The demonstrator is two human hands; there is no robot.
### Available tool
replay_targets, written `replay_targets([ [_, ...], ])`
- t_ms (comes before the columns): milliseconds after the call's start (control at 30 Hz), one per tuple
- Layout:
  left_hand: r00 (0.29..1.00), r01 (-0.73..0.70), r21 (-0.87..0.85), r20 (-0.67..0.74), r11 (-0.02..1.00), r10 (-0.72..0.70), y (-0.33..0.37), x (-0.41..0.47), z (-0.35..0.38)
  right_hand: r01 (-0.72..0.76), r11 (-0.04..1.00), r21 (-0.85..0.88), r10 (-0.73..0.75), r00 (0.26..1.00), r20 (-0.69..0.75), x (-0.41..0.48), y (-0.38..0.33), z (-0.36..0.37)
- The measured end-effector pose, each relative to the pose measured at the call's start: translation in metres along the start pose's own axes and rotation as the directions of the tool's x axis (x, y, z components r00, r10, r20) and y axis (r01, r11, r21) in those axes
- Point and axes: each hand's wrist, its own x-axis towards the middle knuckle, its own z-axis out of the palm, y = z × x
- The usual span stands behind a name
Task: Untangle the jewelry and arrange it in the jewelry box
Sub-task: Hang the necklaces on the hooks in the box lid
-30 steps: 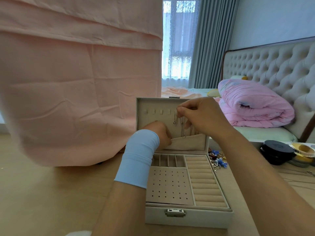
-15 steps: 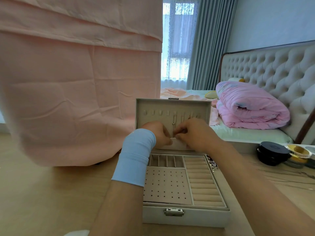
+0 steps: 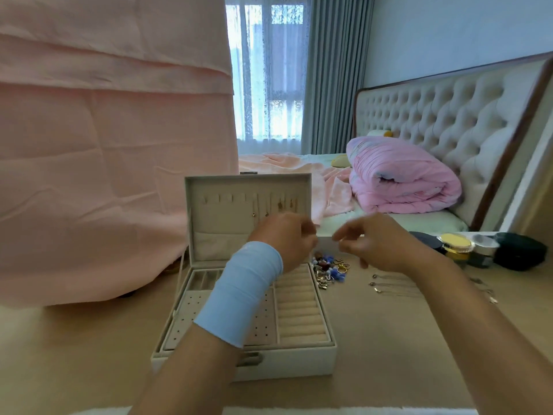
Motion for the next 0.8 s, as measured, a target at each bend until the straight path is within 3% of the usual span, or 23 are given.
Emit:
replay_targets([
  [167,0.985,-0.115,0.031,0.133,0.993,0.11,0.04,-0.001,0.053,-0.177,0.977,-0.118,0.194,0.97,0.149,-0.022,0.056,-0.016],
  [467,0.886,-0.177,0.263,0.461,0.948,0.037,0.077,0.028,0.117,-0.318,0.94,-0.125,0.337,0.921,0.195,-0.027,0.101,-0.009],
  [633,0.863,-0.248,0.336,0.503,0.909,0.05,0.085,0.03,0.127,-0.343,0.928,-0.148,0.367,0.91,0.192,-0.027,0.107,-0.005],
  [800,0.893,-0.17,0.318,0.45,0.933,0.009,0.08,0.029,0.13,-0.362,0.916,-0.172,0.395,0.888,0.237,-0.028,0.102,-0.005],
])
